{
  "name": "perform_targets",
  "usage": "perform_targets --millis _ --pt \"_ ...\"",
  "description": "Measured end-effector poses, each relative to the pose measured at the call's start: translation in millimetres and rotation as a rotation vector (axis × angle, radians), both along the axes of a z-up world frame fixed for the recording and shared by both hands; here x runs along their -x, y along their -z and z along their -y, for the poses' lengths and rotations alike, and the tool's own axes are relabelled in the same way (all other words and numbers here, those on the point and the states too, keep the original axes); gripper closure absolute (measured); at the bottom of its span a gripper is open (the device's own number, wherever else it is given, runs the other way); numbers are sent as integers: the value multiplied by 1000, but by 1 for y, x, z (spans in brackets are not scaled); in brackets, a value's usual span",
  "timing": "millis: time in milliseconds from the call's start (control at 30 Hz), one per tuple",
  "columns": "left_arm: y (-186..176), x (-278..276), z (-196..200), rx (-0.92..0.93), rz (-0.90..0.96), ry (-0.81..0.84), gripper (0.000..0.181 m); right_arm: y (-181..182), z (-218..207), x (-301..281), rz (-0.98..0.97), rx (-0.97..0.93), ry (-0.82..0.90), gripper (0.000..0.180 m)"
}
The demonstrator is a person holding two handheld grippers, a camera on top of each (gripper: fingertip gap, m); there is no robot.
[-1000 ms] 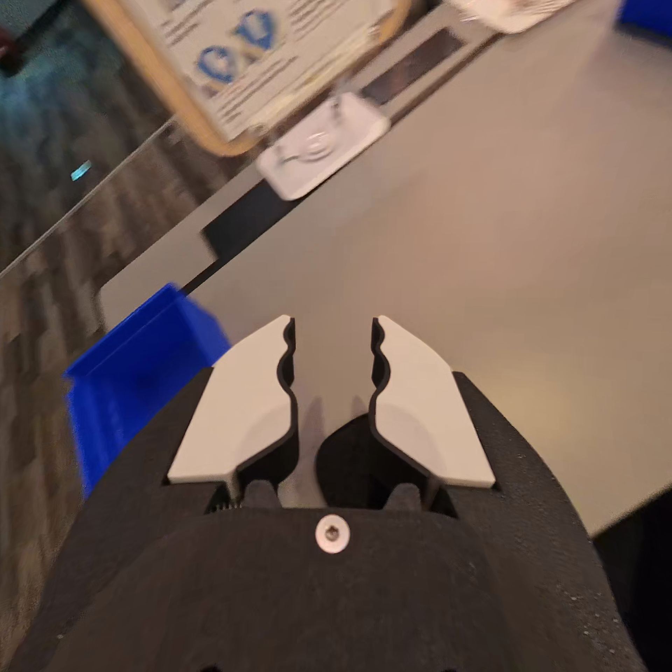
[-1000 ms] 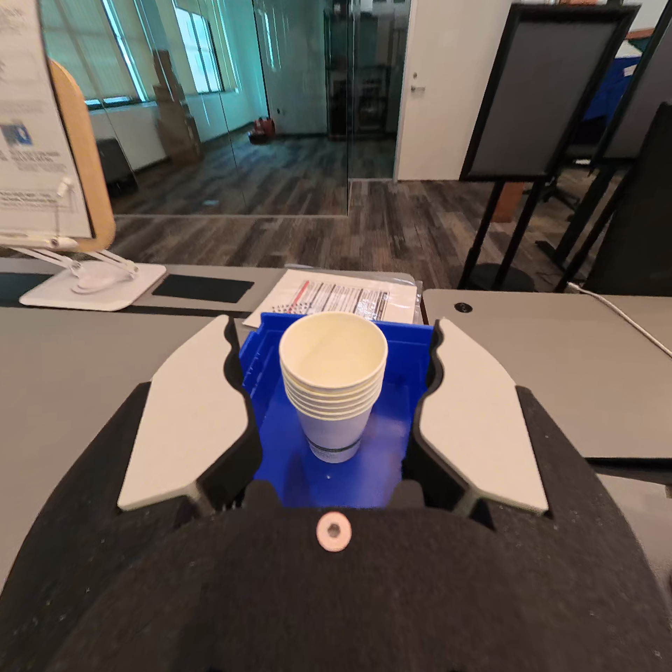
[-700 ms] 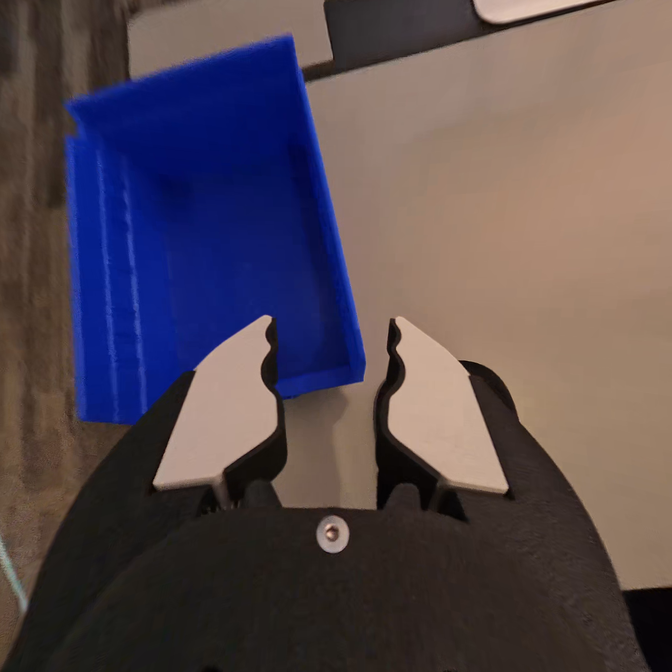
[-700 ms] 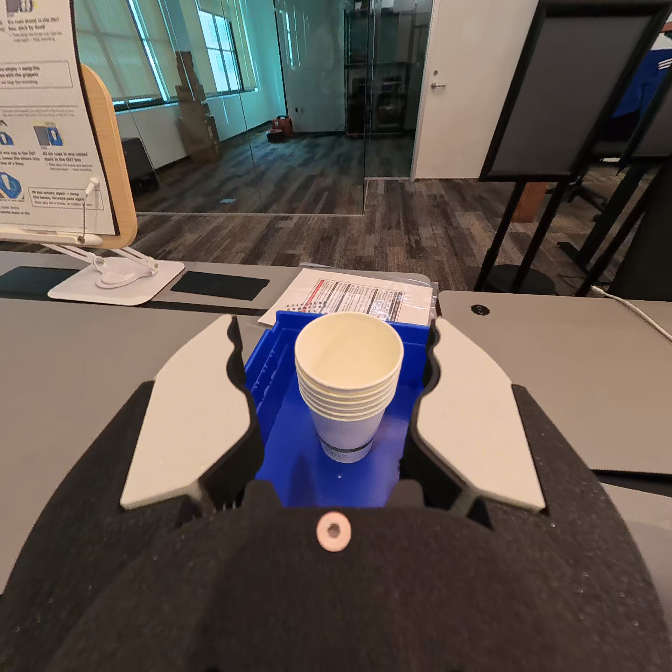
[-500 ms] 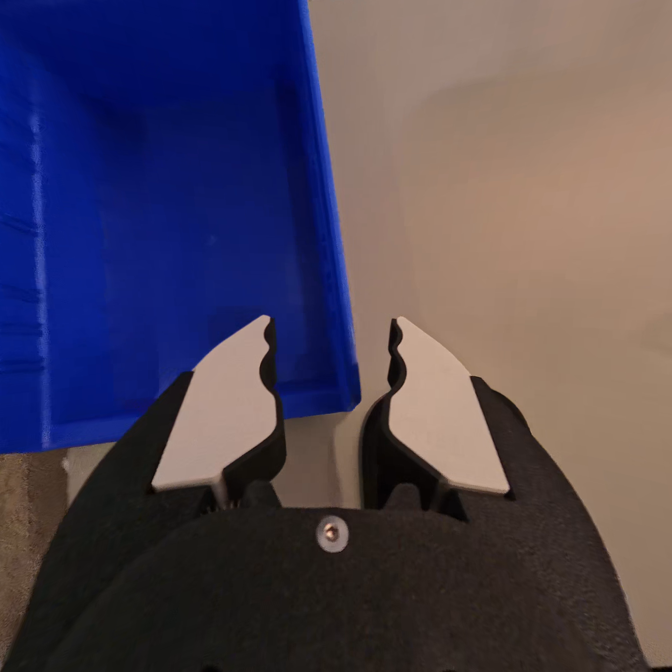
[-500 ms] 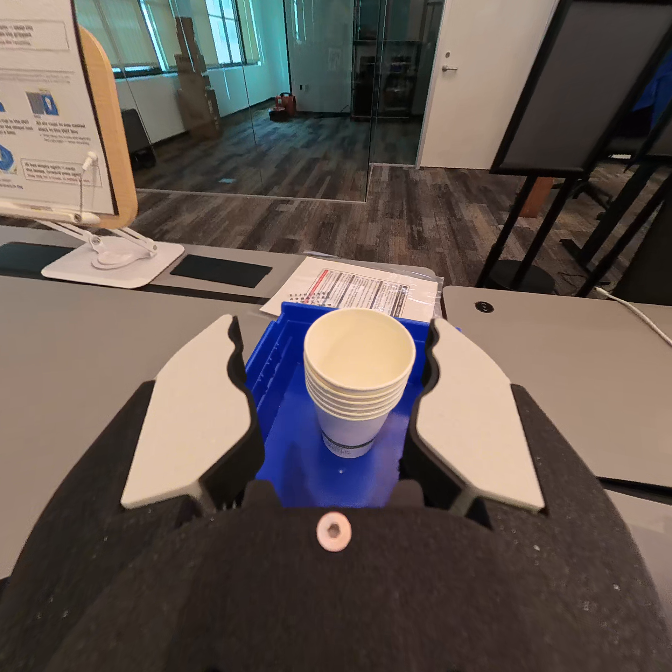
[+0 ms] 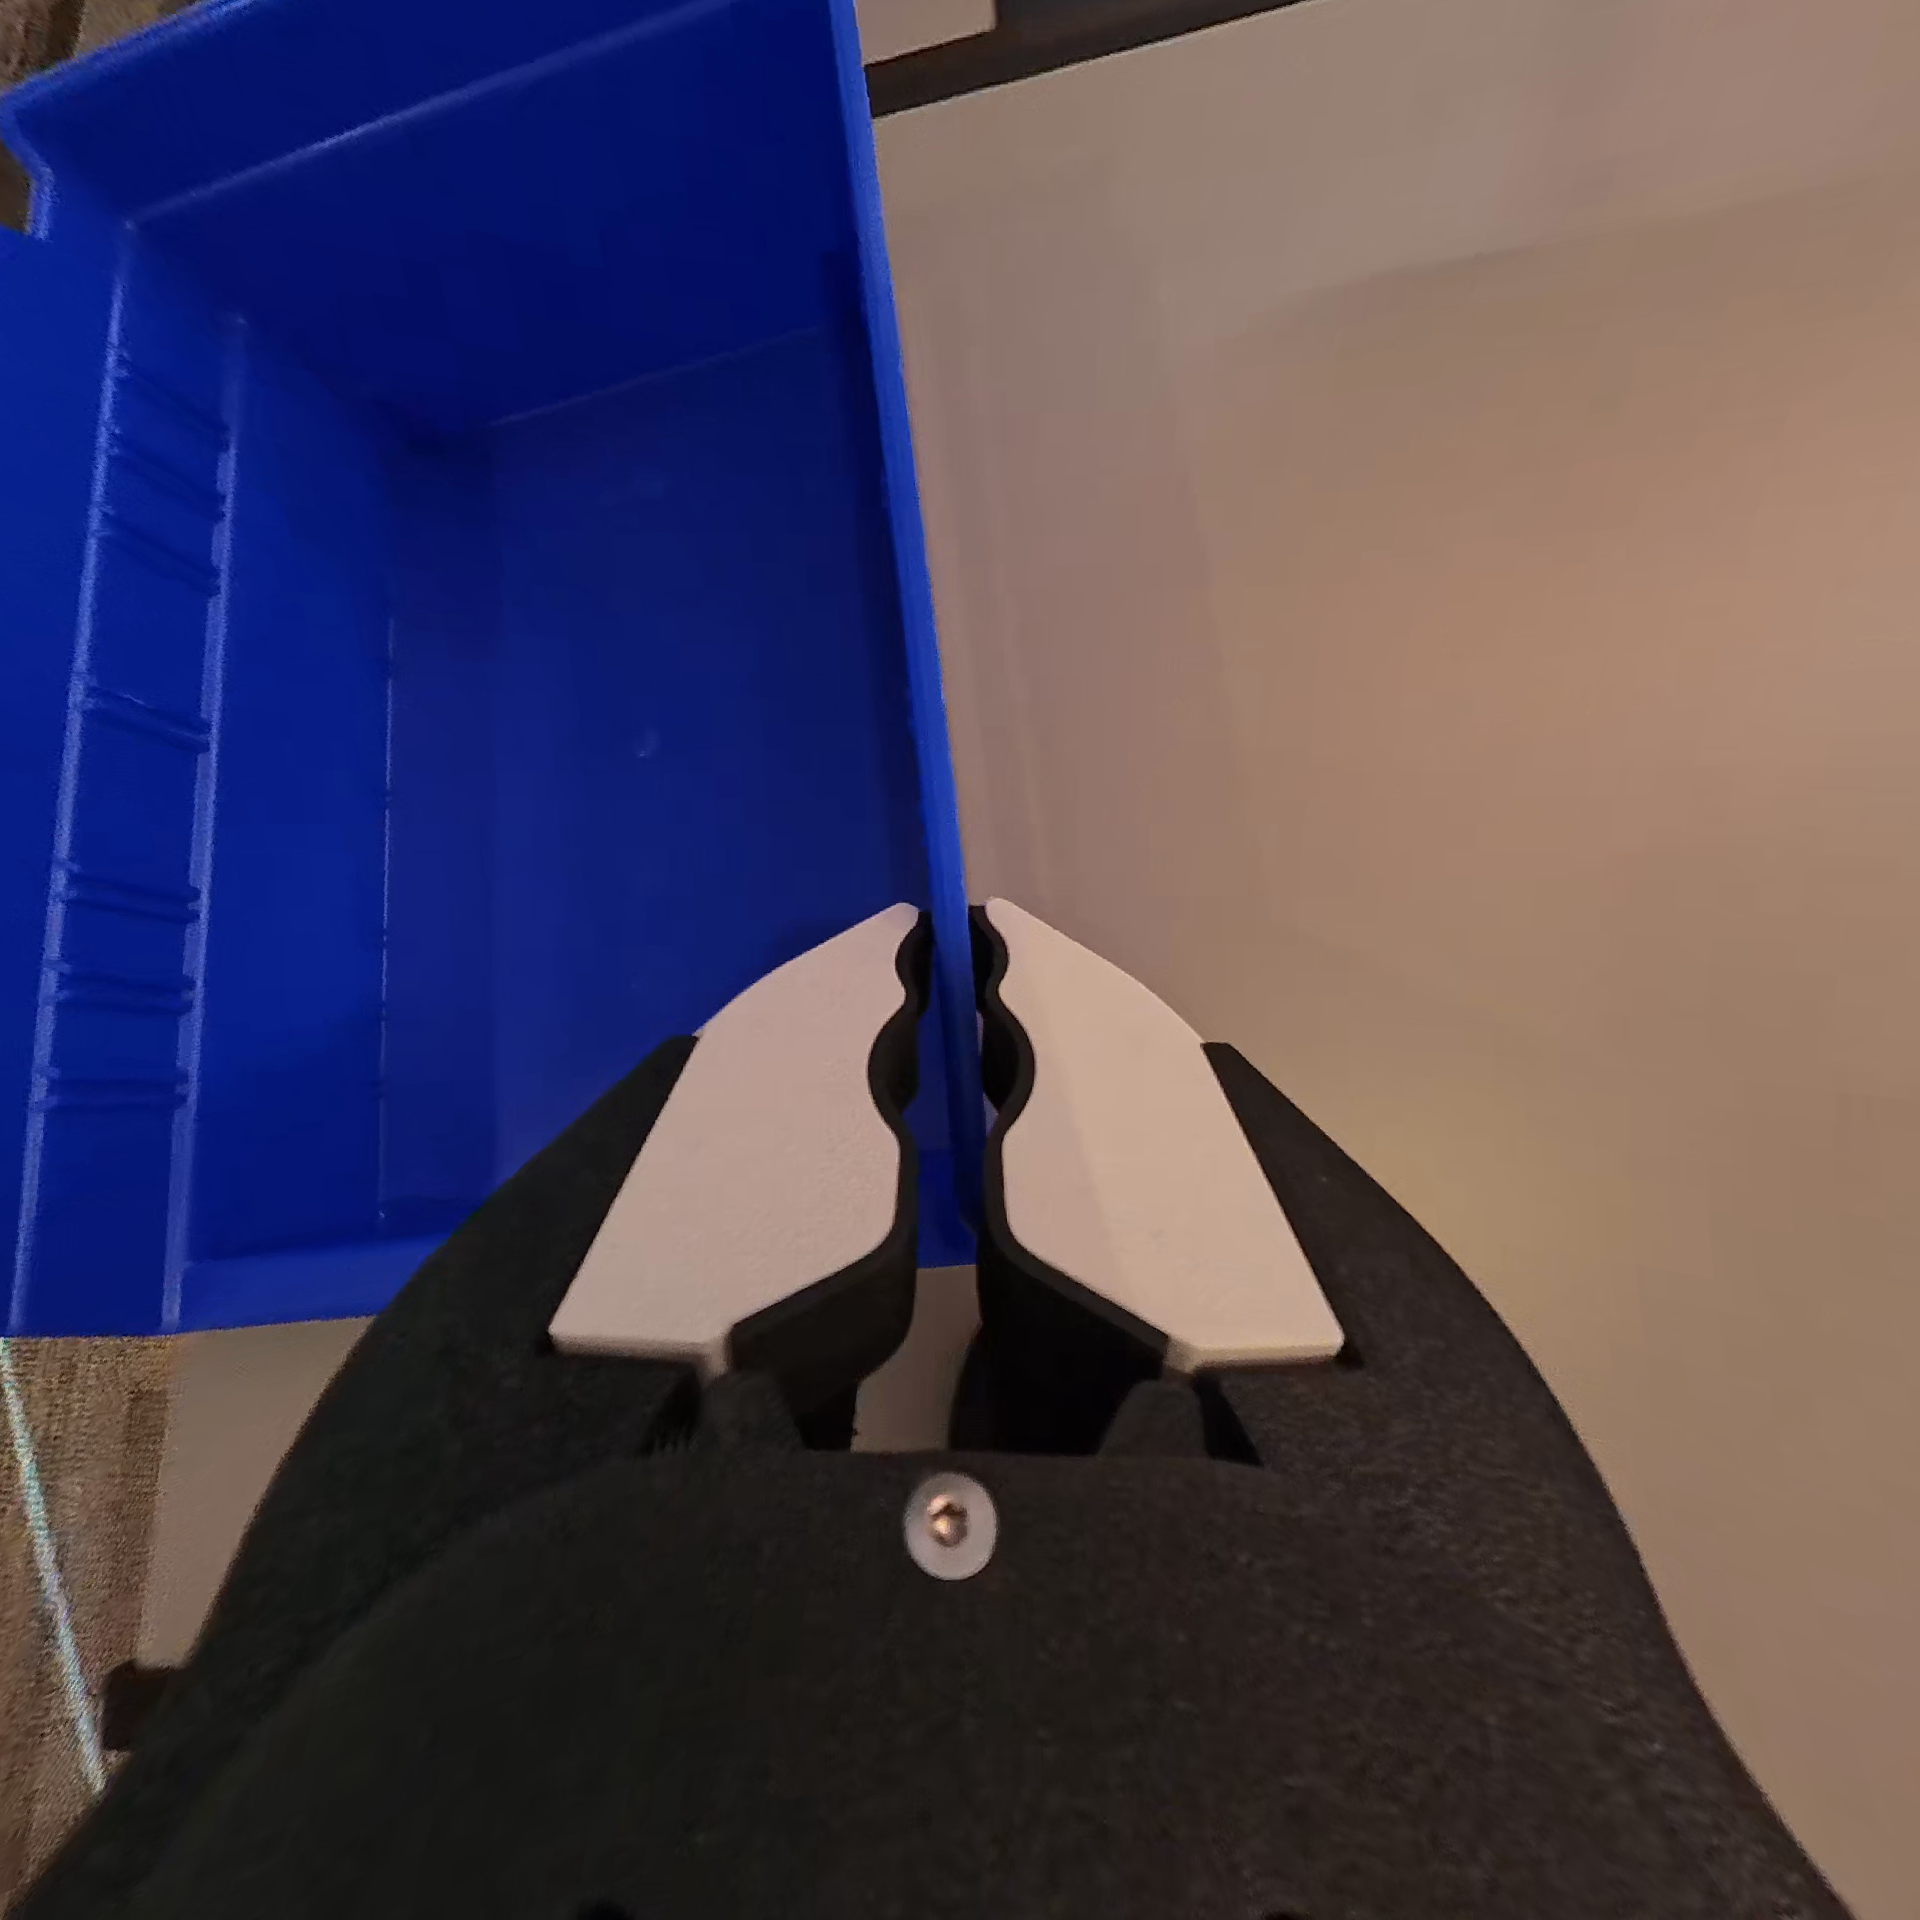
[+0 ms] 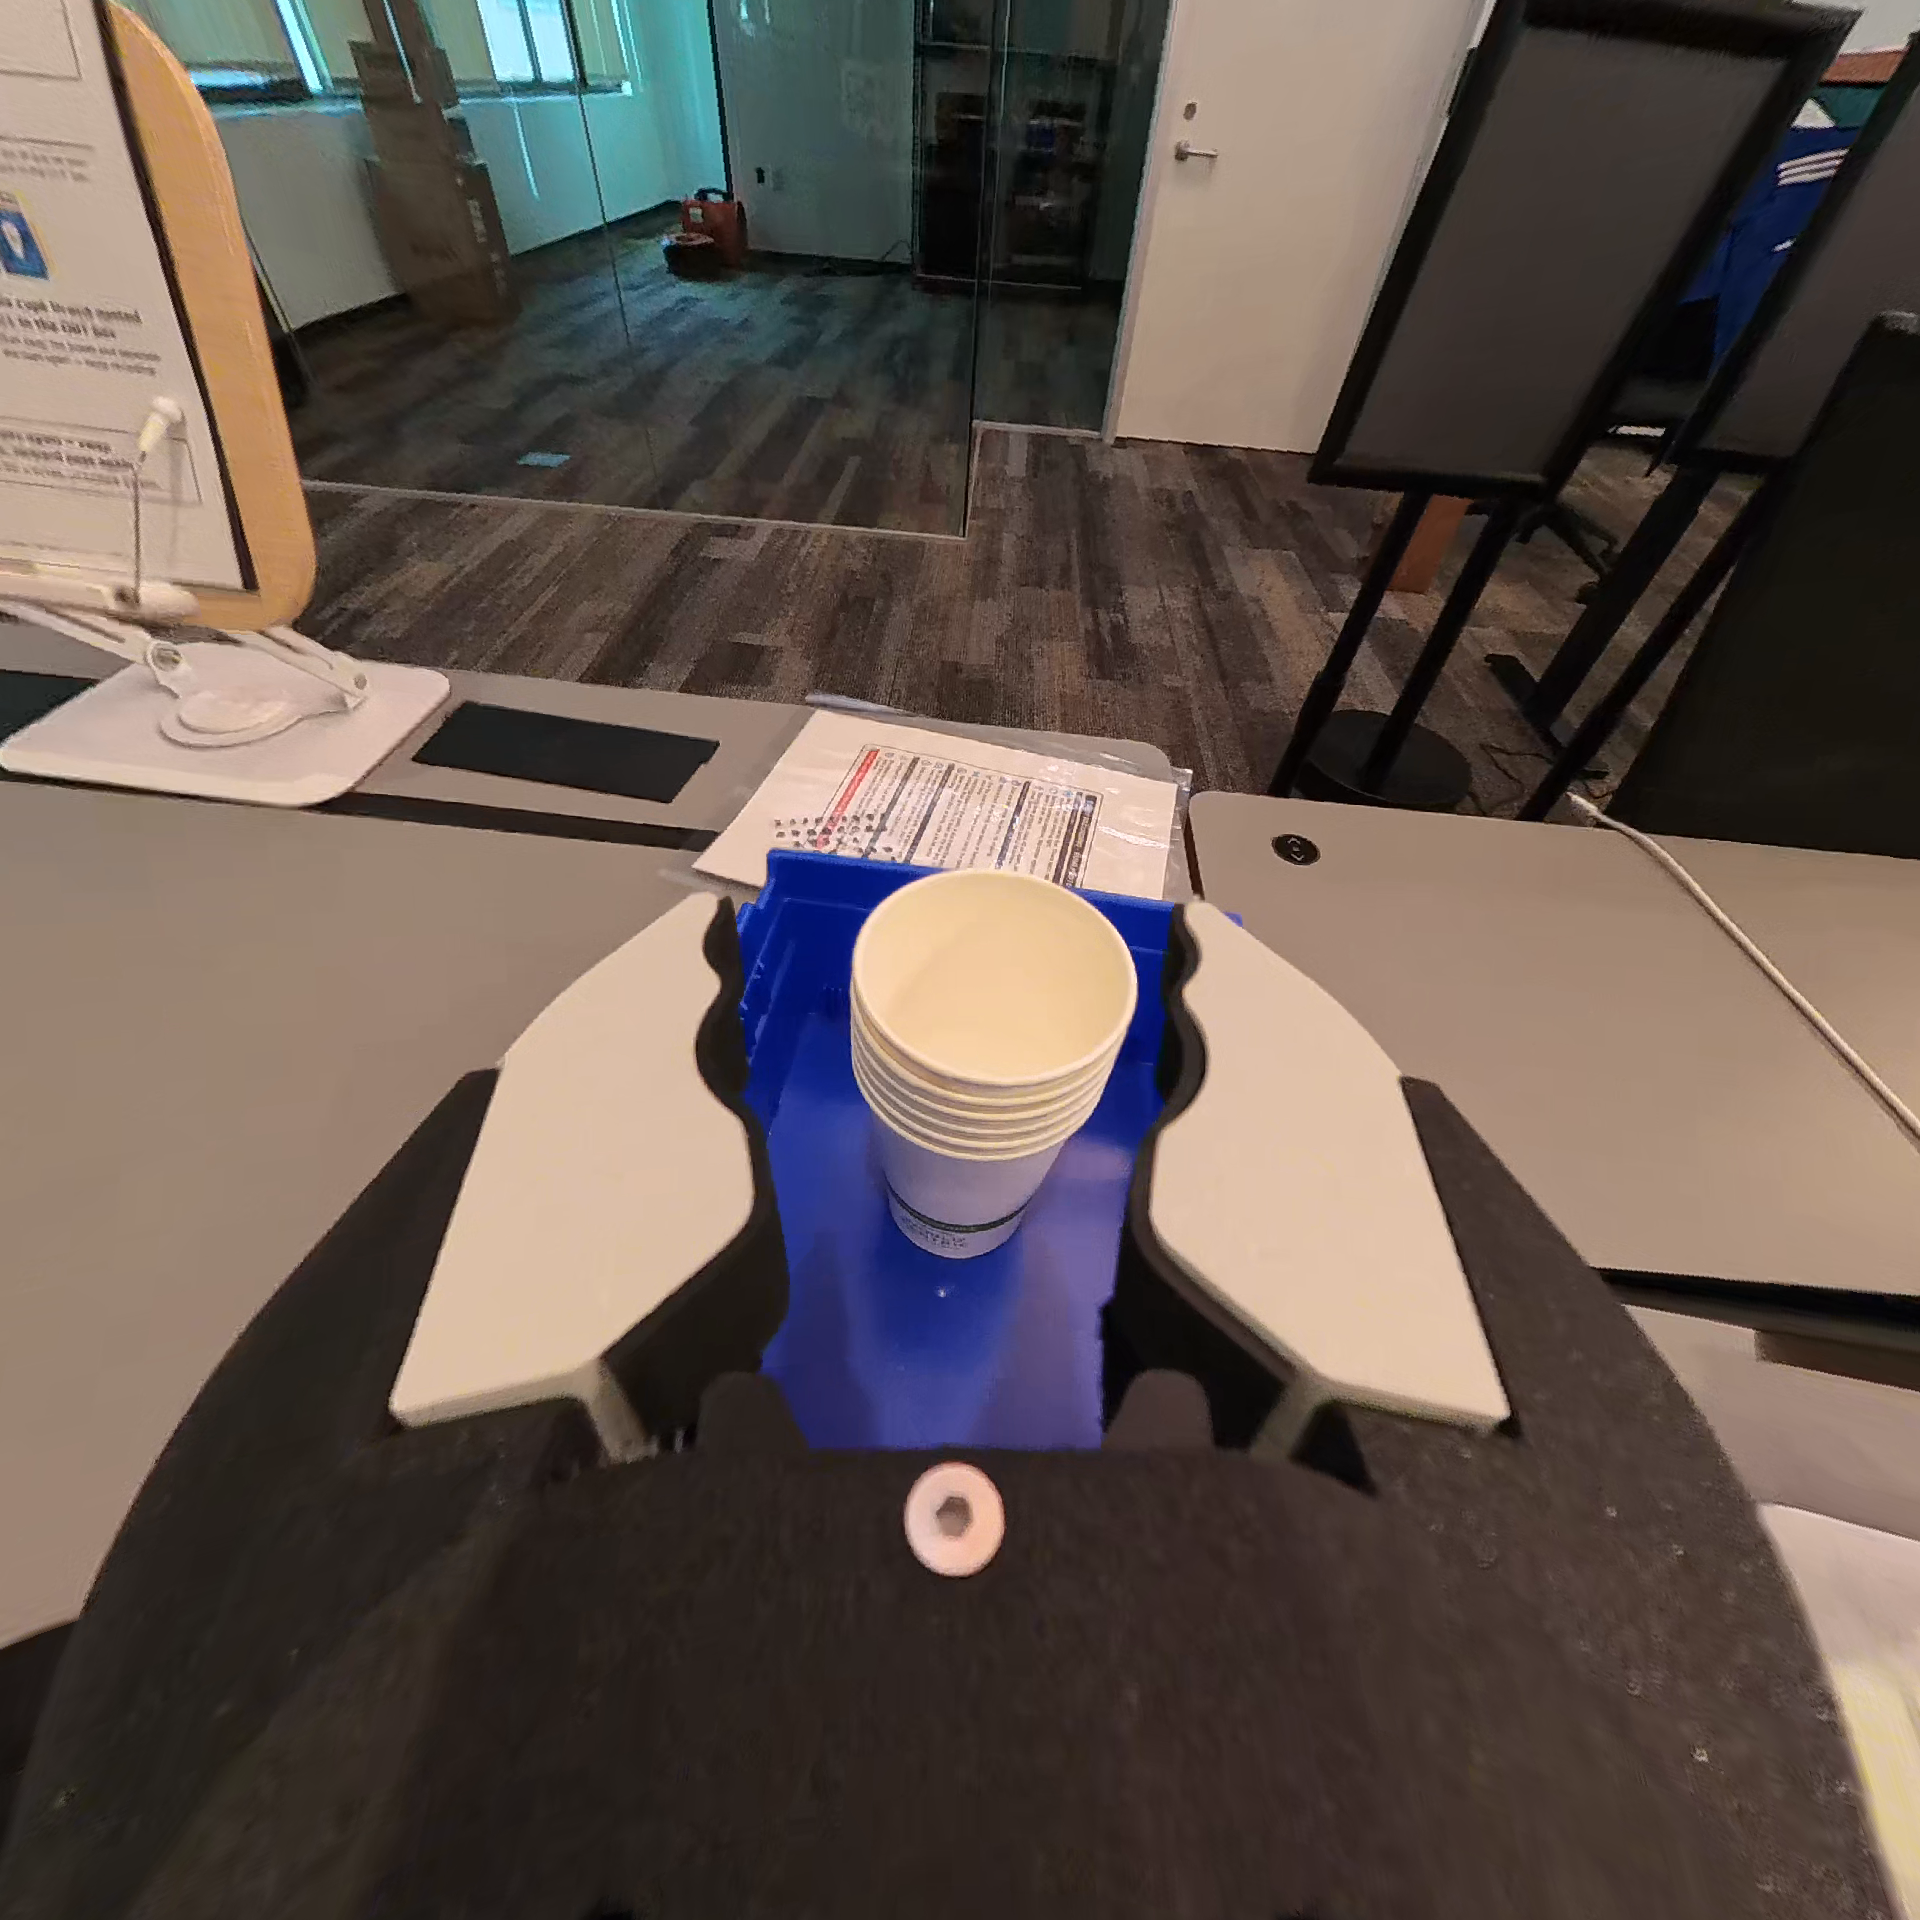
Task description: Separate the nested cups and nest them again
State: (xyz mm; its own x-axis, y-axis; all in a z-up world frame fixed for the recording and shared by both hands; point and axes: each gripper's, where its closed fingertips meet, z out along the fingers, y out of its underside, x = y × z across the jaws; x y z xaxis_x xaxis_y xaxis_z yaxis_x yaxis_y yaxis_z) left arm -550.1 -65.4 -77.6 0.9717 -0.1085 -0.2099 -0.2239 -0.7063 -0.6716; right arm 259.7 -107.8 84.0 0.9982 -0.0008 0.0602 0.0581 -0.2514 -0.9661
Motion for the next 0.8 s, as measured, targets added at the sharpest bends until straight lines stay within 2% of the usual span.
perform_targets --millis 67,167,233,433,600,733,800 --pt "0 -15 0 -4 -2 15 174 14 3 -8 56 129 7 103" --pt "1 -44 -1 -30 3 41 173 45 20 -50 220 412 108 104" --pt "1 -68 0 -55 26 65 172 61 31 -77 247 538 144 106" --pt "2 -142 16 -86 71 141 170 98 17 -104 33 571 65 121" --pt "2 -194 32 -92 83 202 169 151 19 -116 14 798 37 116" --pt "3 -230 39 -91 61 246 169 166 12 -116 -50 868 30 119" --pt "4 -247 42 -96 35 271 169 171 10 -111 -89 921 15 127"
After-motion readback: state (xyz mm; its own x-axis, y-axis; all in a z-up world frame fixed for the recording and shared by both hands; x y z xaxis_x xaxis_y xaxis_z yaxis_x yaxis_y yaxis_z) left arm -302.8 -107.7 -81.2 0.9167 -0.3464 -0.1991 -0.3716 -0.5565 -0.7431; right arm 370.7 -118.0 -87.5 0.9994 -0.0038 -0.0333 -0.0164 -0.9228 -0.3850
